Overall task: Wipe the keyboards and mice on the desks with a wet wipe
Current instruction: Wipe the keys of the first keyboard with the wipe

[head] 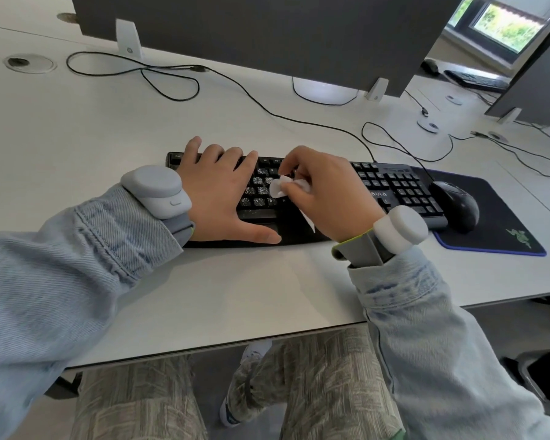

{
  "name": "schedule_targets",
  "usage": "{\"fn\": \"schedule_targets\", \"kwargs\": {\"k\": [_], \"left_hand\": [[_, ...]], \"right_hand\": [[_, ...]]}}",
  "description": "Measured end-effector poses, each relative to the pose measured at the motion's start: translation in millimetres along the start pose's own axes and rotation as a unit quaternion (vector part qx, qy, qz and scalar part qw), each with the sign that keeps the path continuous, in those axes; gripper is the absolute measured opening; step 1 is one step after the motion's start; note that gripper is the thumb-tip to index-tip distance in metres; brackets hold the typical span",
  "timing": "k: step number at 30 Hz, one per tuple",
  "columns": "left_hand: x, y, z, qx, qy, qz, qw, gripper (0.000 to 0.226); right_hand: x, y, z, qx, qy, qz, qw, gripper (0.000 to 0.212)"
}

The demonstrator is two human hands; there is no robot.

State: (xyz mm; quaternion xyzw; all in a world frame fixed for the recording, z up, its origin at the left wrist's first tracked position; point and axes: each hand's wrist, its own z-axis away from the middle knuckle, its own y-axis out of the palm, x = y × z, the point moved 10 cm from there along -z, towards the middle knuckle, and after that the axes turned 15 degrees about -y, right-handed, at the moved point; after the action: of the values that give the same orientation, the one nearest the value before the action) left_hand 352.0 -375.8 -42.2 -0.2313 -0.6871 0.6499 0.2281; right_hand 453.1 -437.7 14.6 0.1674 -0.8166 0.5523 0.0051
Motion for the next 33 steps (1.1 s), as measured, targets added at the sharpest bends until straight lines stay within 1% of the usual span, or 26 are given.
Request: {"fn": "schedule_targets", "kwargs": {"k": [6,10,12,19,24,28,31,33], "left_hand": [[-0.1,1.1,-0.7,-0.002,0.000,0.001,1.000,0.148],[0.1,1.6,-0.6,-0.002,-0.001,-0.001,1.000,0.148],[-0.2,1.5,-0.8,-0.002,-0.001,-0.001,1.000,0.148],[0.4,1.1,-0.6,-0.004,-0.001,0.003,1.000,0.149],[0.1,1.1,-0.8,-0.002,-0.002,0.002,1.000,0.149],[0.0,0.6,-0.6,0.004,-0.001,0.006,1.000,0.151],[-0.7,0.4,-0.3,0.005,-0.001,0.002,1.000,0.151],[-0.7,0.9,-0.2,0.005,-0.002,0.000,1.000,0.151]], "right_hand": [[12.7,8.4,0.6,0.036,-0.032,-0.028,0.998,0.007],[10.4,8.2,2.9,0.053,-0.016,-0.059,0.997,0.017],[10.6,10.9,0.4,0.054,-0.010,-0.058,0.997,0.016],[4.3,8.7,-4.7,0.043,-0.005,0.014,0.999,0.003],[4.8,-2.0,-0.8,0.000,-0.006,0.002,1.000,0.003],[19.0,15.3,-3.9,0.044,-0.034,0.012,0.998,0.004],[13.8,15.8,-3.7,0.057,-0.025,0.031,0.998,0.004],[13.7,15.3,-3.4,0.081,-0.029,0.038,0.996,0.005]]}}
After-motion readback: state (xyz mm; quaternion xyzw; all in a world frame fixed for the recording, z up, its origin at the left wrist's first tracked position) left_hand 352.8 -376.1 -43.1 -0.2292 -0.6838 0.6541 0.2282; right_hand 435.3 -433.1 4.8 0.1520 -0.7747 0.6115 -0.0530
